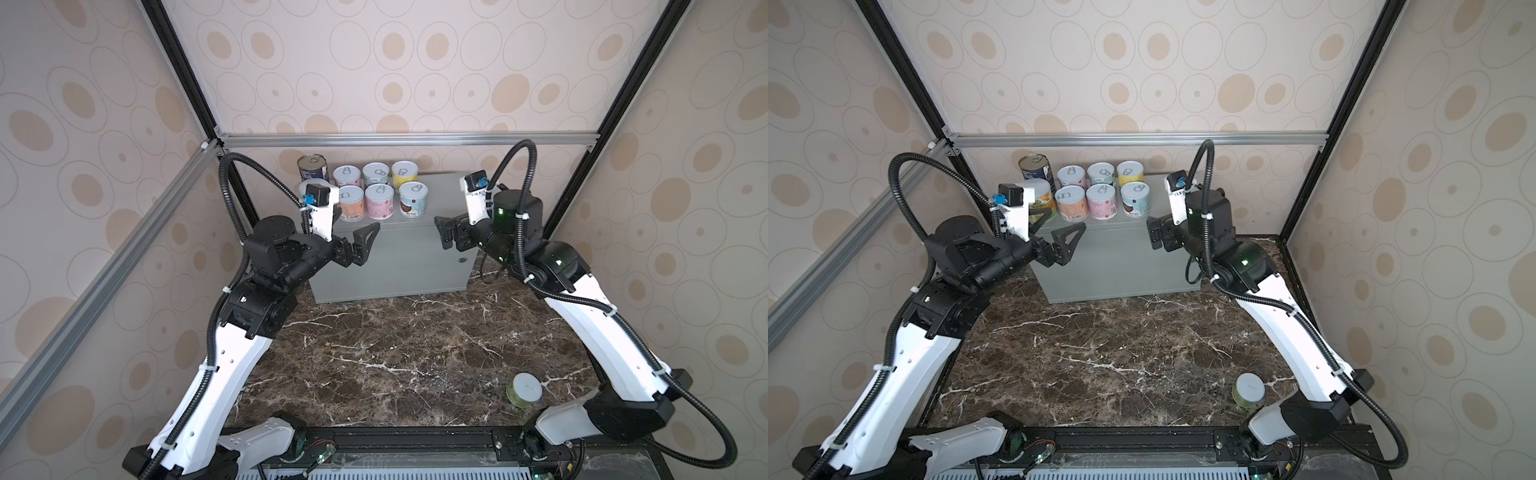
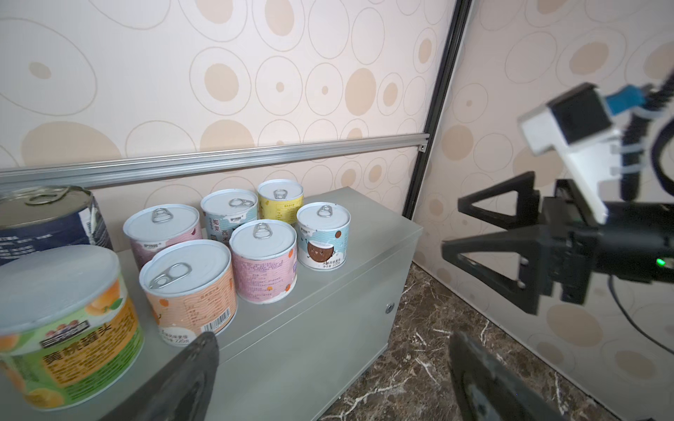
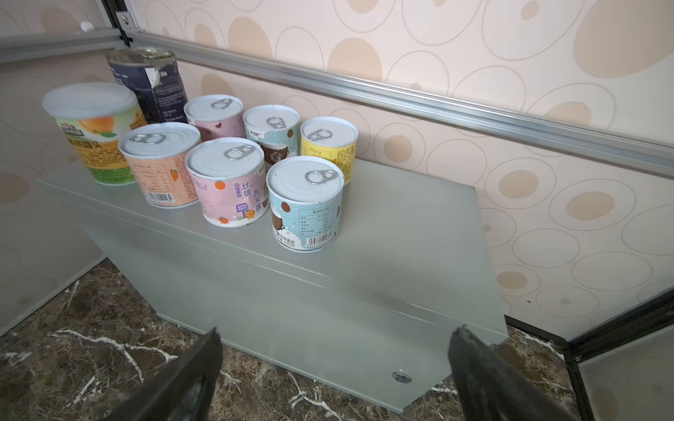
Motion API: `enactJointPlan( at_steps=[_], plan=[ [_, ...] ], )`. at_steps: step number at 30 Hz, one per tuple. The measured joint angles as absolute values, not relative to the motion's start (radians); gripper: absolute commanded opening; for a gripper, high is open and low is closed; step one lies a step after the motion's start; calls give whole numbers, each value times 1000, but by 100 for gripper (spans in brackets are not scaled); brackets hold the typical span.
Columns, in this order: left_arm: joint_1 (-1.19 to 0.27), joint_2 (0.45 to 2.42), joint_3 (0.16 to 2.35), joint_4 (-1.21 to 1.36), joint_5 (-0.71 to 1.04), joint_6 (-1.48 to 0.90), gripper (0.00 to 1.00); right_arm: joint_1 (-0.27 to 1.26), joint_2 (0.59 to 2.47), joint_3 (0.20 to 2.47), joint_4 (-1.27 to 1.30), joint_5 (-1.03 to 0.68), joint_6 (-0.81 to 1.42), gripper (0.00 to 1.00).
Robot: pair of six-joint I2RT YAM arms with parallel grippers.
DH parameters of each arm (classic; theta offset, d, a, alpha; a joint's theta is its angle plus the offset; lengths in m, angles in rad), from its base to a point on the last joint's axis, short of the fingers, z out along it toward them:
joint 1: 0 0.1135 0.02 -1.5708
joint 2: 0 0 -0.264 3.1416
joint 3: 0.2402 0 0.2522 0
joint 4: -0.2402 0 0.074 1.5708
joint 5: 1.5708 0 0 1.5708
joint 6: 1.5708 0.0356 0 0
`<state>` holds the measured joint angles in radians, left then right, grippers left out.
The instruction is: Place and organize the canned foods onto the counter
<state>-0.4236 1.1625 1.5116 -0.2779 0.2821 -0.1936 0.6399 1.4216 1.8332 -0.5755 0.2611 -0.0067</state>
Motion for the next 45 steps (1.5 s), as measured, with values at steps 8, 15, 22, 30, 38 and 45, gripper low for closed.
enactJointPlan(
  at_steps=[8,15,22,30,38,45],
  plan=[
    [-424,1349,1679,-220,245,-321,98,638,1199,1624,-549,269,21,100],
    [-424,1400,1712,-148,255,-406,98,612,1151,1534,-567,282,46,100],
    [-424,1391,1680,-59,306,-450,98,584,1140,1512,-669,283,121,100],
    [-424,1224,1528,-97,300,-397,98,566,1131,1444,-878,315,383,99],
    [-424,999,1379,-266,279,-241,98,566,981,1179,-1062,385,626,99],
    [-424,837,1202,-376,270,-153,98,566,1085,1161,-1263,413,791,100]
  ],
)
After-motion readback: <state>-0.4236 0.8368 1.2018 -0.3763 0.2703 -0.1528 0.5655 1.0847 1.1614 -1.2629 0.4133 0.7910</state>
